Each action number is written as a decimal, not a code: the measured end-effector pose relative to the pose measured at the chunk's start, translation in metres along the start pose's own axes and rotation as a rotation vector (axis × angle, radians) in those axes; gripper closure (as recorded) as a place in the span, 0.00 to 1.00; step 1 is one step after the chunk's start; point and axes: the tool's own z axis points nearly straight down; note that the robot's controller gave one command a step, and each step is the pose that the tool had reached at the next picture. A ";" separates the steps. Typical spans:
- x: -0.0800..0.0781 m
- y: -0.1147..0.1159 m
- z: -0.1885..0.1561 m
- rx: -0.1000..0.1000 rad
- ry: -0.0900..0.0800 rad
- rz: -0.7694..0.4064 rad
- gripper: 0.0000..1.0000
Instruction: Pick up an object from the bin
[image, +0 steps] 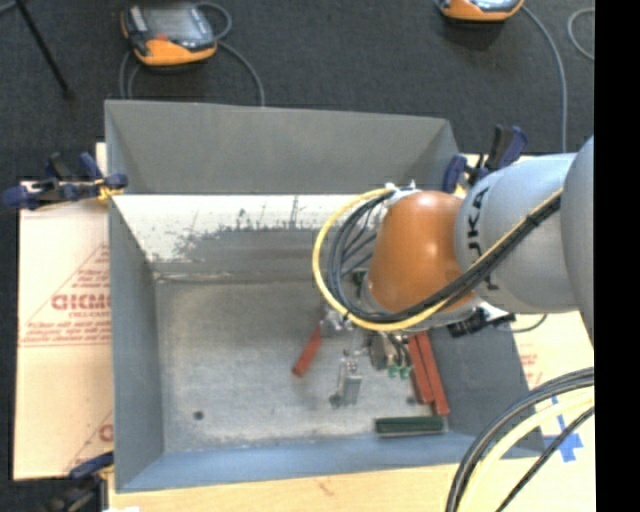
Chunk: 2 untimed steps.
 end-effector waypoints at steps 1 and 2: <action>0.005 -0.011 -0.009 0.004 -0.008 -0.084 0.00; 0.005 0.001 -0.004 0.003 -0.007 -0.117 0.00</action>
Offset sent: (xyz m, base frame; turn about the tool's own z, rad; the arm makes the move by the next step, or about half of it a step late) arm 0.0492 0.0598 -0.0450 -0.2275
